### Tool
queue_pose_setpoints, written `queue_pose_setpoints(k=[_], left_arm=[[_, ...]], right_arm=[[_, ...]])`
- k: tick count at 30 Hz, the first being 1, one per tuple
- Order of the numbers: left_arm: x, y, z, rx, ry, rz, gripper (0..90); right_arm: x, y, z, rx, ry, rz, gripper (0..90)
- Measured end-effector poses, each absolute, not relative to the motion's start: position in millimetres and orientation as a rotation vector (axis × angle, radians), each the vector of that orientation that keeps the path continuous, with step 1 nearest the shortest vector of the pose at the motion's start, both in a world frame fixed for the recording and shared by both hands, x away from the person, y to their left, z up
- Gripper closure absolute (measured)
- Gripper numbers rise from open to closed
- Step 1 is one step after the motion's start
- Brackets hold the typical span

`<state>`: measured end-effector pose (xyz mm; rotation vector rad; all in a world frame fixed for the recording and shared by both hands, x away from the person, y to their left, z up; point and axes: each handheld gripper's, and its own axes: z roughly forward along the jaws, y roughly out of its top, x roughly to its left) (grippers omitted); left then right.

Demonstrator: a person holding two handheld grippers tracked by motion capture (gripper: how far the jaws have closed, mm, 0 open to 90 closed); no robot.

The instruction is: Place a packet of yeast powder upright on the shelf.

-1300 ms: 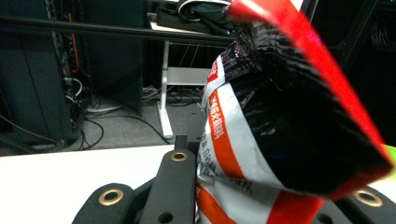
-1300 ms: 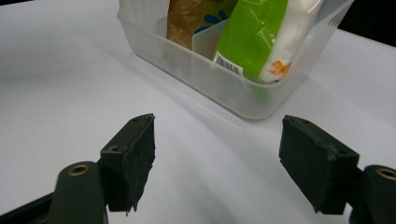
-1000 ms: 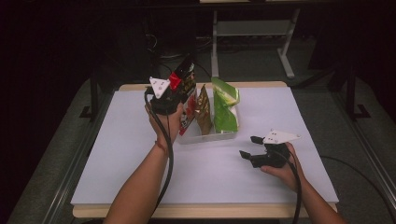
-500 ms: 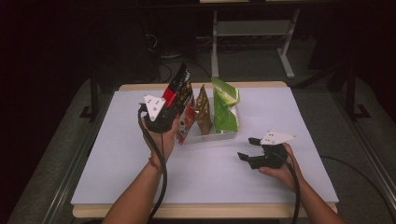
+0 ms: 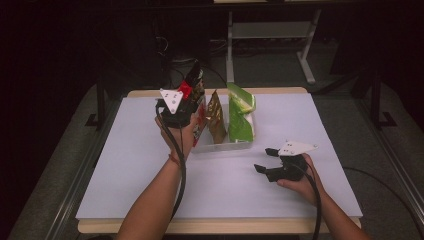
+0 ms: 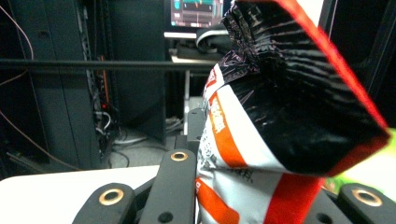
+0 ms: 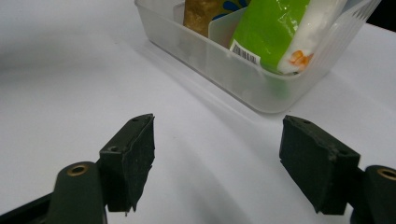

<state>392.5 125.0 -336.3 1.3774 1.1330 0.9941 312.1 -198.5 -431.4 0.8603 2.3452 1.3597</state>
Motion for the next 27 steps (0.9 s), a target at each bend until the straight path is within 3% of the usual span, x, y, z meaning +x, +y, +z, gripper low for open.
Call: queue_pose_setpoints(k=[13, 27], left_arm=[[394, 131, -370, 1.421, 1.101, 0.93, 79.3], [392, 137, -377, 1.494, 1.039, 0.945, 78.7]], right_arm=[[311, -197, -431, 0.845, 2.354, 1.363, 25.7], [311, -197, -431, 0.844, 2.352, 1.359, 25.8]])
